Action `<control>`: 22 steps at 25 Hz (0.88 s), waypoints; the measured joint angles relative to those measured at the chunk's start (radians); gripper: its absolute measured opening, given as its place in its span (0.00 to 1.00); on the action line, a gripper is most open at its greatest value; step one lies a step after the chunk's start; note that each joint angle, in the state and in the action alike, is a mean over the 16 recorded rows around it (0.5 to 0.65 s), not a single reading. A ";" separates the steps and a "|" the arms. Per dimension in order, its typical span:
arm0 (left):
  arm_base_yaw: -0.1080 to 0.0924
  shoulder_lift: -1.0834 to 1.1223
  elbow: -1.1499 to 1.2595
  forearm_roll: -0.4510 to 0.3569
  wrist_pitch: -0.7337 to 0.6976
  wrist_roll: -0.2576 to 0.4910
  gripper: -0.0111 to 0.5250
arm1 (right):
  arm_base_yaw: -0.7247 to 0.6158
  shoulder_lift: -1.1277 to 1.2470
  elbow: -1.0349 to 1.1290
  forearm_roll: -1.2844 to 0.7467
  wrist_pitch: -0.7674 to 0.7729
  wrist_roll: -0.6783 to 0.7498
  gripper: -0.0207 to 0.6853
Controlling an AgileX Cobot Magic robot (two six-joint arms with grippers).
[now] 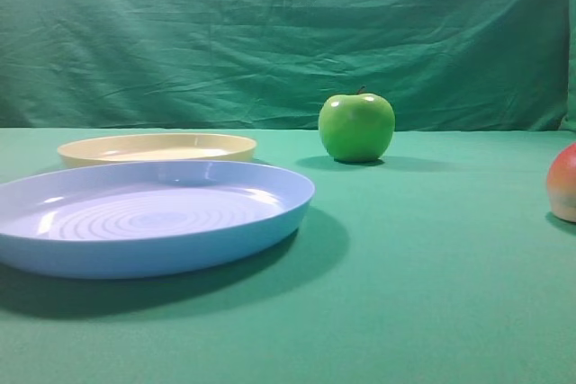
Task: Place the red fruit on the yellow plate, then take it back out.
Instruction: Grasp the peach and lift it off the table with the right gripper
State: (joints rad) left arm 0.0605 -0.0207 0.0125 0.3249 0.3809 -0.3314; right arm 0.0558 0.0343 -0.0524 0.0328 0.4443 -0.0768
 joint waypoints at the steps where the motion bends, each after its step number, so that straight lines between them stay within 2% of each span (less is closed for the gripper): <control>1: 0.000 0.000 0.000 0.000 0.000 0.000 0.02 | 0.000 0.017 -0.023 0.007 0.016 -0.008 0.03; 7: 0.000 0.000 0.000 0.000 0.000 0.000 0.02 | 0.000 0.177 -0.224 0.071 0.171 -0.089 0.03; 15: 0.000 0.000 0.000 0.000 0.000 0.000 0.02 | 0.000 0.497 -0.529 0.171 0.501 -0.240 0.03; 22: 0.000 0.000 0.000 0.000 0.000 0.000 0.02 | 0.035 0.751 -0.650 0.260 0.700 -0.364 0.03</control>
State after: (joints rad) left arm 0.0605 -0.0207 0.0125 0.3249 0.3809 -0.3314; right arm 0.0911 0.7852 -0.7027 0.2928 1.1447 -0.4403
